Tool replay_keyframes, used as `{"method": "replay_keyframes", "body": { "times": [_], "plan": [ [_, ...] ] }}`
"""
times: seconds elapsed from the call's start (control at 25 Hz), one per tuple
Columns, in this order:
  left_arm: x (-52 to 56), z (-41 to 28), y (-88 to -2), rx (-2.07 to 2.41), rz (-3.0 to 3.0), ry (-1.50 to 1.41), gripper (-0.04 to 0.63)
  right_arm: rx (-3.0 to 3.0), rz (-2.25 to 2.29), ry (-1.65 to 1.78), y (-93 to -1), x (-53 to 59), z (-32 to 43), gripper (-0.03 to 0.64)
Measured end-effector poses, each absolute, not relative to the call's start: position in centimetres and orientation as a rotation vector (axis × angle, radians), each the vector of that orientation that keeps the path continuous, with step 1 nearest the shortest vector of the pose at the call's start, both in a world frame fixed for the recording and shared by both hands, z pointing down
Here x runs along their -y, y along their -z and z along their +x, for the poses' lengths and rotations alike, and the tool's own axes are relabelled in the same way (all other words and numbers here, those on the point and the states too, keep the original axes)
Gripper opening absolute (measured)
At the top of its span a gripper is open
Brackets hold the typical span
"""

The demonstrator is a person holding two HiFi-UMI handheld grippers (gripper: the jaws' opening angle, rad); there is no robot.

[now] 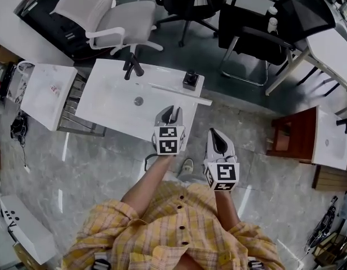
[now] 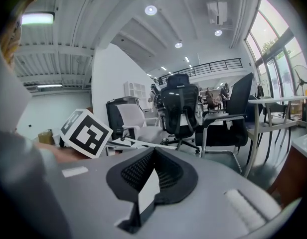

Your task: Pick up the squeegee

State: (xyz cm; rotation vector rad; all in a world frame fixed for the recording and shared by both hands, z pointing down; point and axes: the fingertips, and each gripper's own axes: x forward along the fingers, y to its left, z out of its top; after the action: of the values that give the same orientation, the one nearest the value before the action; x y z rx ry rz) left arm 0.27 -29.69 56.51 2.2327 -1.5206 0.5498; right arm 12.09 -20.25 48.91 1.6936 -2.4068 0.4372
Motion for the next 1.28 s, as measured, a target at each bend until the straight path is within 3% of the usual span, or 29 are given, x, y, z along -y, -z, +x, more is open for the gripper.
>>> {"method": "replay_keyframes", "body": {
  "times": [0.8, 1.28],
  "plan": [
    [24.8, 0.8, -45.3, 1.506, 2.421, -0.314, 0.091, 2.476, 1.706, -0.333, -43.2, 19.7, 11.7, -0.003],
    [23.2, 1.3, -43.2, 1.499, 2.474, -0.245, 0.091, 2.488, 1.743, -0.332, -42.1, 19.9, 12.1, -0.003]
  ]
}}
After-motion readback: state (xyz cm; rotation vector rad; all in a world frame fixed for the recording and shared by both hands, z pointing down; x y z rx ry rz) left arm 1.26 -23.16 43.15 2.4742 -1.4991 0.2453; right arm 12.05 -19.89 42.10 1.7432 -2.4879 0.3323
